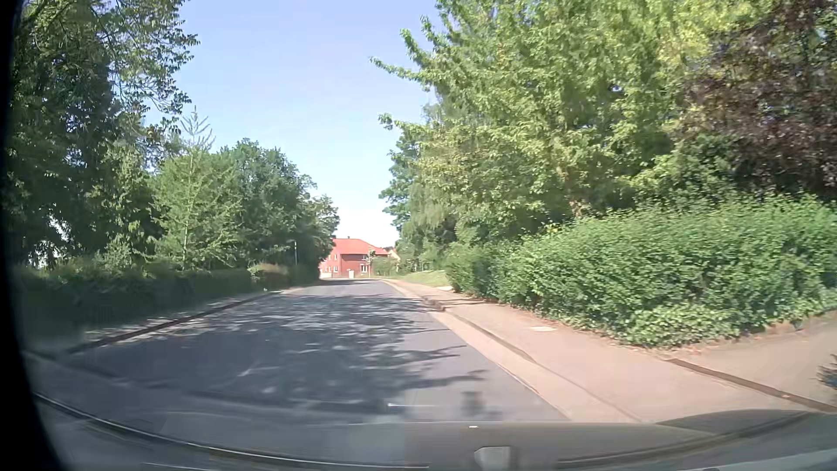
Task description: Follow the waypoints while adhering to traffic rules and regulations
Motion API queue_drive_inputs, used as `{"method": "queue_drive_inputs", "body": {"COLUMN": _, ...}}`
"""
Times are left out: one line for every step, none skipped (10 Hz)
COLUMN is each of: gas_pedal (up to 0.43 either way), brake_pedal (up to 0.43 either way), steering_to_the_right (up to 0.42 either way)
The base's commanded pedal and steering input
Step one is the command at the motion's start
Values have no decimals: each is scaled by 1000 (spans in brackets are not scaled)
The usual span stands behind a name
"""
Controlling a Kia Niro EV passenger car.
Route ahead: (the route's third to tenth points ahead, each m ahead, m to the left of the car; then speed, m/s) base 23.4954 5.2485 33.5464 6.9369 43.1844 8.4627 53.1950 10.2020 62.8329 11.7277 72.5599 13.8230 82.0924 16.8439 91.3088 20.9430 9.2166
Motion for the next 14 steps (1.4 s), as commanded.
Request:
{"method": "queue_drive_inputs", "body": {"gas_pedal": 209, "brake_pedal": 6, "steering_to_the_right": -122}}
{"method": "queue_drive_inputs", "body": {"gas_pedal": 209, "brake_pedal": 6, "steering_to_the_right": -108}}
{"method": "queue_drive_inputs", "body": {"gas_pedal": 209, "brake_pedal": 6, "steering_to_the_right": -94}}
{"method": "queue_drive_inputs", "body": {"gas_pedal": 209, "brake_pedal": 6, "steering_to_the_right": -79}}
{"method": "queue_drive_inputs", "body": {"gas_pedal": 209, "brake_pedal": 6, "steering_to_the_right": -63}}
{"method": "queue_drive_inputs", "body": {"gas_pedal": 209, "brake_pedal": 6, "steering_to_the_right": -47}}
{"method": "queue_drive_inputs", "body": {"gas_pedal": 209, "brake_pedal": 6, "steering_to_the_right": -36}}
{"method": "queue_drive_inputs", "body": {"gas_pedal": 209, "brake_pedal": 6, "steering_to_the_right": -26}}
{"method": "queue_drive_inputs", "body": {"gas_pedal": 220, "brake_pedal": 6, "steering_to_the_right": -18}}
{"method": "queue_drive_inputs", "body": {"gas_pedal": 220, "brake_pedal": 6, "steering_to_the_right": -12}}
{"method": "queue_drive_inputs", "body": {"gas_pedal": 220, "brake_pedal": 6, "steering_to_the_right": -11}}
{"method": "queue_drive_inputs", "body": {"gas_pedal": 220, "brake_pedal": 6, "steering_to_the_right": -10}}
{"method": "queue_drive_inputs", "body": {"gas_pedal": 220, "brake_pedal": 6, "steering_to_the_right": -10}}
{"method": "queue_drive_inputs", "body": {"gas_pedal": 220, "brake_pedal": 6, "steering_to_the_right": -10}}
